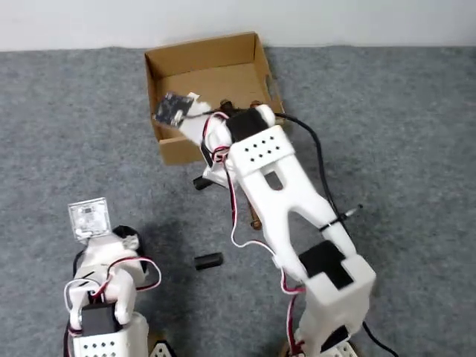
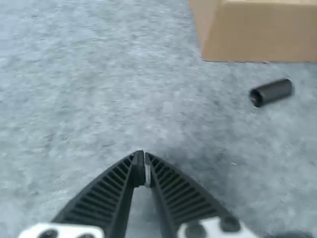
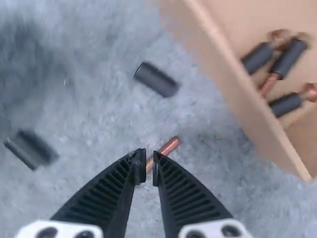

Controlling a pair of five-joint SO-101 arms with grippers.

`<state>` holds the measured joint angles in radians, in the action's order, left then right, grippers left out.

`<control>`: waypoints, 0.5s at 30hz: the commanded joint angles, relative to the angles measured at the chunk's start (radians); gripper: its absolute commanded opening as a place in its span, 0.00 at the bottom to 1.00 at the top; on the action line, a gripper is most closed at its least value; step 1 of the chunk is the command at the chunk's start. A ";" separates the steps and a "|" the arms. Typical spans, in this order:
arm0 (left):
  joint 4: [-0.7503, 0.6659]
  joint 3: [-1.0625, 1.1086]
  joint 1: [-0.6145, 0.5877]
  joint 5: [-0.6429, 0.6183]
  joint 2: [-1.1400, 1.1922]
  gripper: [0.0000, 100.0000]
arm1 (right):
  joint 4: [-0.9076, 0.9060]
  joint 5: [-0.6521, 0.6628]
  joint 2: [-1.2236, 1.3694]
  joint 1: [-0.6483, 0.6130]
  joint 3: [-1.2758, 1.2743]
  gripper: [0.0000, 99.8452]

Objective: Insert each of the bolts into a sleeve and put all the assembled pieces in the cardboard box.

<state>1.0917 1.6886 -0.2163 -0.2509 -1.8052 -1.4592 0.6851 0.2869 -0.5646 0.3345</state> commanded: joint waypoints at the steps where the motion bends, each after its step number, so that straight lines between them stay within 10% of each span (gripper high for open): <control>1: -0.021 -0.005 -0.043 -0.008 -0.003 0.00 | 0.036 0.114 0.041 -0.010 0.048 0.02; 7: -0.025 -0.005 -0.051 -0.008 -0.003 0.00 | 0.128 0.183 0.145 -0.010 0.048 0.20; 15: -0.026 -0.005 -0.051 -0.008 -0.003 0.00 | 0.277 0.321 0.222 -0.054 0.049 0.20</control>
<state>1.0917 1.6886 -0.2593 -0.2509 -1.8052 -1.2459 0.9689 0.5109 -0.5999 0.3345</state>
